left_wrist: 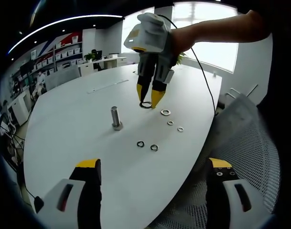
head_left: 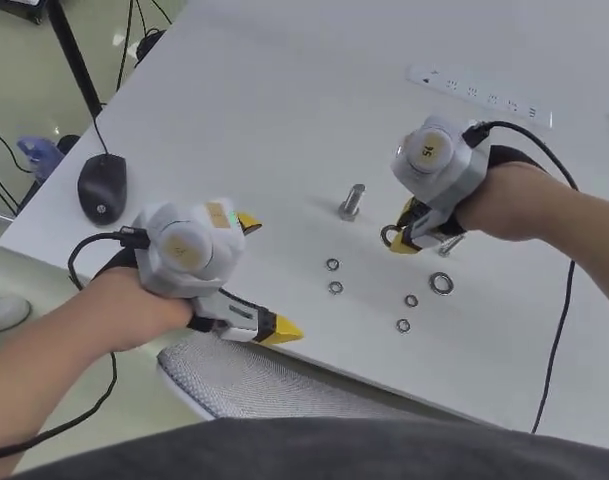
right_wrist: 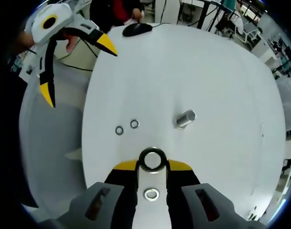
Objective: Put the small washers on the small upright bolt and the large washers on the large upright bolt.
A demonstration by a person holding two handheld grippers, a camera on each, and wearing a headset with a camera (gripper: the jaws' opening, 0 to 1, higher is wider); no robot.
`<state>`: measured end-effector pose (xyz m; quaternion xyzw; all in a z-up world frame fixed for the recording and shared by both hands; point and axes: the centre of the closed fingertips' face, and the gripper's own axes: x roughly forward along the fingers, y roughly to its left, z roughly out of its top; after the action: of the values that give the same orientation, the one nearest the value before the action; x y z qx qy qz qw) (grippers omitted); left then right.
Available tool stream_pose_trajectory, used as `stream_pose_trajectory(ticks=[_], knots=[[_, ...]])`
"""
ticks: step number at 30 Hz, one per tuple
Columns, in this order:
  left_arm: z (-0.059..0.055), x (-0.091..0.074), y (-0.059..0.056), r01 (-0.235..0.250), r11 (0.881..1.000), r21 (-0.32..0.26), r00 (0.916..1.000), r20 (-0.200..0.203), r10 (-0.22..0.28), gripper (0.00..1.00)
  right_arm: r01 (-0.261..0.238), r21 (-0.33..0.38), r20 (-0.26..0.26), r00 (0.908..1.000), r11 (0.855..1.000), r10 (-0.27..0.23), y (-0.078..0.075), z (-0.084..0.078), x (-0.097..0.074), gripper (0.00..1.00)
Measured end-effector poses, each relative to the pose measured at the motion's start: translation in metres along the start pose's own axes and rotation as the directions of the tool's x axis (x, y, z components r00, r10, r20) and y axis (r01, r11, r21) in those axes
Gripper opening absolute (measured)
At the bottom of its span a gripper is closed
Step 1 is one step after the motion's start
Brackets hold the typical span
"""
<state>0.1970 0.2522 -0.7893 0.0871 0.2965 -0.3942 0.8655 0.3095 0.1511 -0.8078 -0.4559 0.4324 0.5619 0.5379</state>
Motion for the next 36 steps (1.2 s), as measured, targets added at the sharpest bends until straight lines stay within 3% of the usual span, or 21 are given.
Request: stream_pose_trajectory(ticks=[12, 24, 36], knots=[[0.002, 0.004, 0.011, -0.013, 1.000, -0.016, 0.9996, 0.024, 0.014, 0.97, 0.013, -0.015, 0.004, 0.9999, 1.000, -0.013, -0.024, 0.020, -0.015, 0.22], [0.002, 0.009, 0.022, -0.031, 0.999, -0.024, 0.9983, 0.048, 0.032, 0.99, 0.022, -0.004, 0.020, 0.9996, 1.000, -0.022, -0.041, 0.035, -0.011, 0.22], [0.005, 0.014, 0.022, -0.028, 0.999, -0.021, 0.9983, 0.051, 0.029, 0.99, 0.032, -0.001, 0.026, 0.9992, 1.000, -0.031, -0.051, 0.052, -0.004, 0.22]])
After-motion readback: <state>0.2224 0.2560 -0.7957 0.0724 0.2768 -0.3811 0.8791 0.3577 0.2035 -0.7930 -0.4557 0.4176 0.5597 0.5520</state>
